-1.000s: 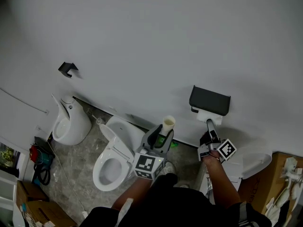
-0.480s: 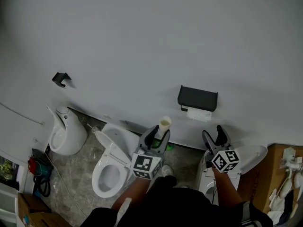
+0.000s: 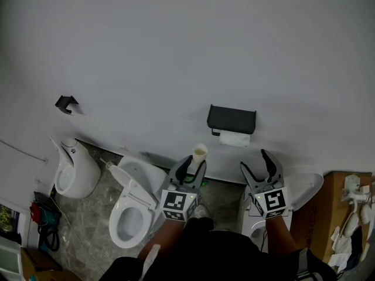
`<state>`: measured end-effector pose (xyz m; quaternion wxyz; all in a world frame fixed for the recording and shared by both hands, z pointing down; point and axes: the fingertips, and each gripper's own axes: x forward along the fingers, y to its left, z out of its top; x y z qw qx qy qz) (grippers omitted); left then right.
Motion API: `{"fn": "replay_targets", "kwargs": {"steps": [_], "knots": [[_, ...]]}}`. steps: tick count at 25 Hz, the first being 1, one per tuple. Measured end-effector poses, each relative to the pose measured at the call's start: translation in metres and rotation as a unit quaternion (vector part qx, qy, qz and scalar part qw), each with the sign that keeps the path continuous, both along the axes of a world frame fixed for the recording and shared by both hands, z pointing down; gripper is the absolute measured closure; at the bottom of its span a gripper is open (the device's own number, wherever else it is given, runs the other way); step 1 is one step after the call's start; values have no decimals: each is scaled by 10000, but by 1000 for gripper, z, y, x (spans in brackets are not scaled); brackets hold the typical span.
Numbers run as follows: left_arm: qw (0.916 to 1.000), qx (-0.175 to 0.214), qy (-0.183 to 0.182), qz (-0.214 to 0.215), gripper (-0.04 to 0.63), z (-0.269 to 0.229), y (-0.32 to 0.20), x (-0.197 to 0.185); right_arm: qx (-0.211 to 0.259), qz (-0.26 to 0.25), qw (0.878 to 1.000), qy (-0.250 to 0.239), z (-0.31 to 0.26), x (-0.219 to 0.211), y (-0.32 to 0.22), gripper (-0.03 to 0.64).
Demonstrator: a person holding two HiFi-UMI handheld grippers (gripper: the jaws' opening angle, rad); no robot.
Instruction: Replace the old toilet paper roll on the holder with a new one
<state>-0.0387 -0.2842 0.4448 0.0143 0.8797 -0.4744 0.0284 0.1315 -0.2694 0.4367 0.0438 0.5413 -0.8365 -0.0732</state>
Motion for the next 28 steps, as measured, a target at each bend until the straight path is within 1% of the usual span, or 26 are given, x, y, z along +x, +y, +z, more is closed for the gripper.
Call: {"fn": "replay_targets", "kwargs": {"steps": [2, 7, 11, 13, 19, 25, 28], "knots": [[10000, 13, 10, 27, 426, 0, 1, 4, 55, 22, 10000, 19, -6, -1, 2, 343], [10000, 41, 2, 73, 426, -1, 5, 10, 186, 176, 9996, -87, -13, 10, 8, 467], [10000, 36, 15, 78, 426, 0, 8, 12, 296, 385, 9988, -7, -18, 18, 11, 605], [9999, 47, 33, 83, 426, -2, 9, 14, 342, 427, 9985, 43, -21, 20, 13, 615], [9999, 81, 76, 92, 425, -4, 10, 16, 370, 477, 9980, 203, -25, 19, 13, 615], [9999, 39, 52, 83, 426, -1, 11, 15, 322, 519, 9977, 283, -25, 18, 11, 615], [9999, 81, 64, 74, 426, -3, 12, 15, 388, 473, 9978, 255, -26, 18, 11, 617]]}}
